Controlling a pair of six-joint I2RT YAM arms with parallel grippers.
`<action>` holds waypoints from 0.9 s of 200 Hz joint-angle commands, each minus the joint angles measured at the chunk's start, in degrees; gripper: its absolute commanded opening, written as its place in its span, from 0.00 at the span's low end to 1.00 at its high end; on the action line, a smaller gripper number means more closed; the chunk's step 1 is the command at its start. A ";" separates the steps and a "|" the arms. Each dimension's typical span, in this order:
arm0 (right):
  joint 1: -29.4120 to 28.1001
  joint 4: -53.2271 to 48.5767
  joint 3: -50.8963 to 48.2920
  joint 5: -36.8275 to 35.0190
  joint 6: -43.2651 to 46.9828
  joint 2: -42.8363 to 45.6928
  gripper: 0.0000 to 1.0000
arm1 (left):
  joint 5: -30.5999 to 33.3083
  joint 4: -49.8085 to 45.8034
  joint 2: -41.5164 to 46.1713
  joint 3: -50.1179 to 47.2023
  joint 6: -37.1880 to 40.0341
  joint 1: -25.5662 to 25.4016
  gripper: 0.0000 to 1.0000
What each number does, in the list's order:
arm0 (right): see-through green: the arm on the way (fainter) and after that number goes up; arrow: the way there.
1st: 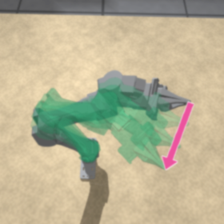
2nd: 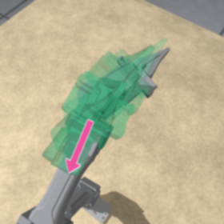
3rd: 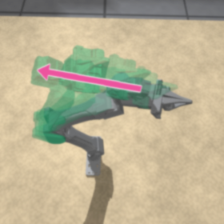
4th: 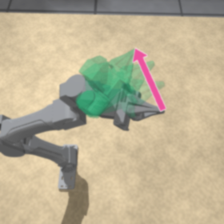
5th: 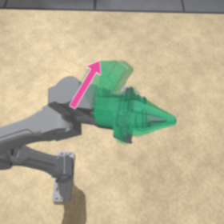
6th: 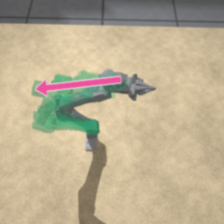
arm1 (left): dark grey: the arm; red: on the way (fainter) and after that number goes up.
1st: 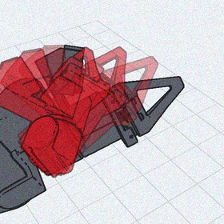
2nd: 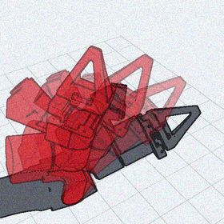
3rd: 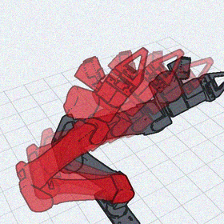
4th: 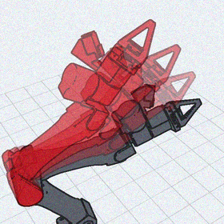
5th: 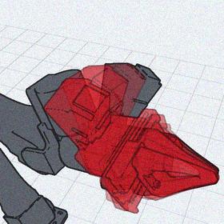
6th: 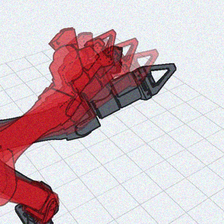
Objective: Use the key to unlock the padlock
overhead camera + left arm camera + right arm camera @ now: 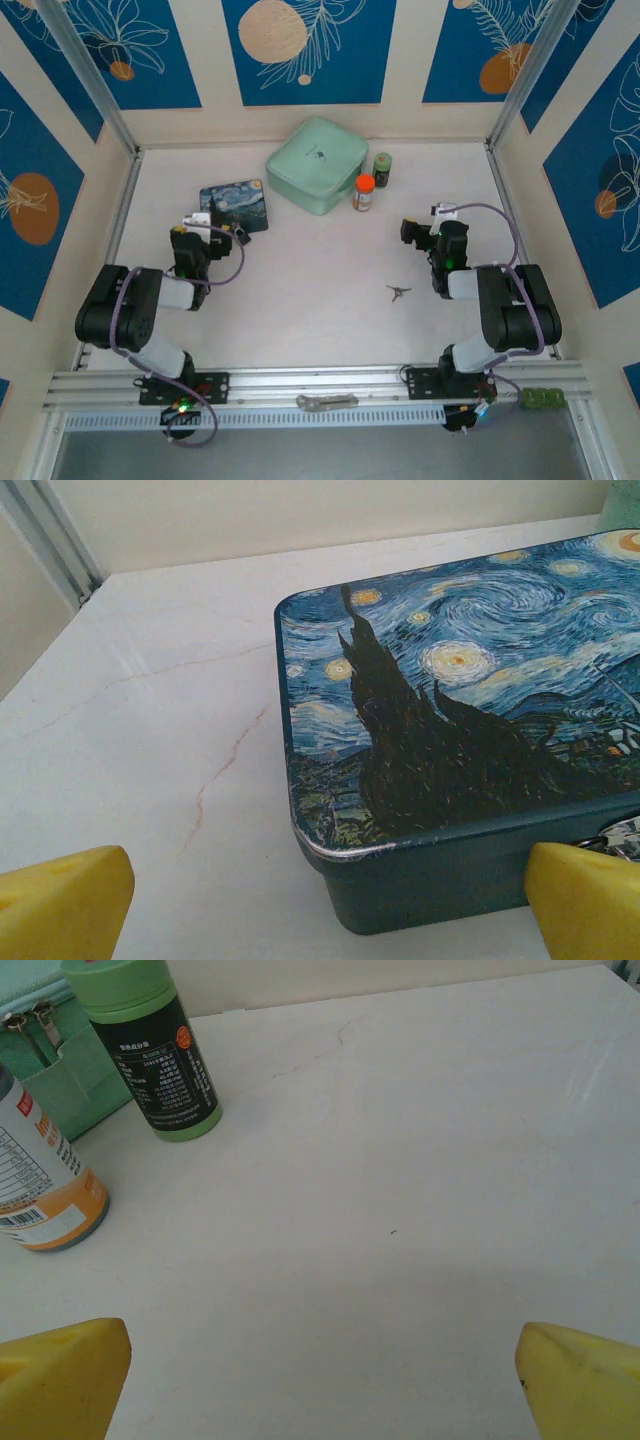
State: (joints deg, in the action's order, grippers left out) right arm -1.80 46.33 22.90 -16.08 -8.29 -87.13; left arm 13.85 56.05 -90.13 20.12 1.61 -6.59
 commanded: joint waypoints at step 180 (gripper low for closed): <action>-1.27 -0.21 0.59 -1.05 1.53 1.70 0.99 | 1.43 -0.20 1.76 0.09 -0.22 0.54 1.00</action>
State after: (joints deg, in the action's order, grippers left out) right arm -1.89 46.30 22.90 -16.12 -8.27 -87.11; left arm 13.91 56.07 -90.13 20.12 1.61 -6.59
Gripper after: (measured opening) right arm 0.991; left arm 0.995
